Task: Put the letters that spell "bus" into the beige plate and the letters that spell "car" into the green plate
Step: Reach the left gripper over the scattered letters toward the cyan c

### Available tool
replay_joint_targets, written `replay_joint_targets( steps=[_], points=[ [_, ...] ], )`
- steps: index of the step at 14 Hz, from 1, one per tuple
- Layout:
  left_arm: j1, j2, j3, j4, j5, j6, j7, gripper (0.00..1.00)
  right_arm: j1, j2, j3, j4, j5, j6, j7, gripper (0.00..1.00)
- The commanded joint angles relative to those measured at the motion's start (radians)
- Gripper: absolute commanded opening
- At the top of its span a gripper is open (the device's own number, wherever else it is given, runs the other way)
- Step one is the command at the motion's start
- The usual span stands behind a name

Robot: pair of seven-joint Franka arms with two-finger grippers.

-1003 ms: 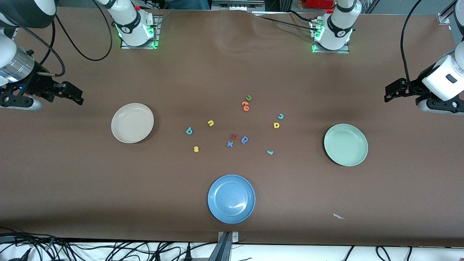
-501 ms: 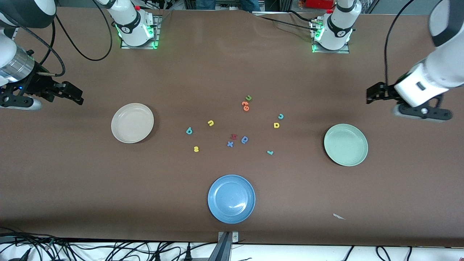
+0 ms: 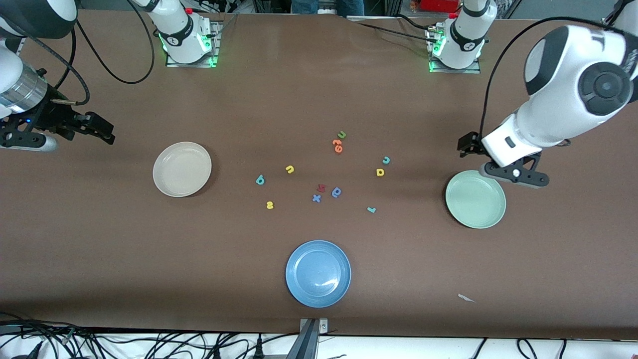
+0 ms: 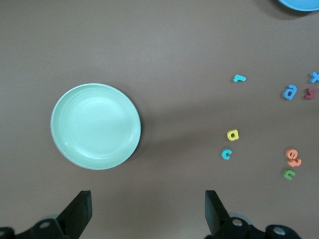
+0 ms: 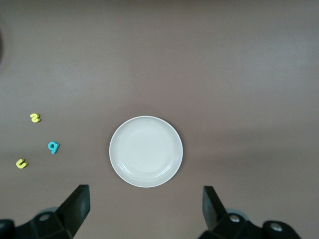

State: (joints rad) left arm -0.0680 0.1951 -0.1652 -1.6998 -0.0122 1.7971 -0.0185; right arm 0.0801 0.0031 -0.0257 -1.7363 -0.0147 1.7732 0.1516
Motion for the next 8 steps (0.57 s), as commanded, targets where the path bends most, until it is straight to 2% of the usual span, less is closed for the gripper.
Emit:
replay_joint_targets(
  steps=[1, 5, 8],
  points=[
    [0.004, -0.017, -0.054, -0.124, -0.011, 0.134, -0.058, 1.00, 0.003, 0.008, 0.000, 0.024, -0.001, -0.008, -0.007, 1.00],
    [0.002, -0.011, -0.144, -0.315, 0.009, 0.385, -0.193, 1.00, 0.006, 0.008, 0.000, 0.024, -0.014, -0.004, -0.006, 1.00],
    [-0.031, 0.038, -0.174, -0.412, 0.017, 0.563, -0.247, 1.00, 0.009, 0.008, 0.001, 0.023, -0.013, 0.003, 0.005, 1.00]
  ],
)
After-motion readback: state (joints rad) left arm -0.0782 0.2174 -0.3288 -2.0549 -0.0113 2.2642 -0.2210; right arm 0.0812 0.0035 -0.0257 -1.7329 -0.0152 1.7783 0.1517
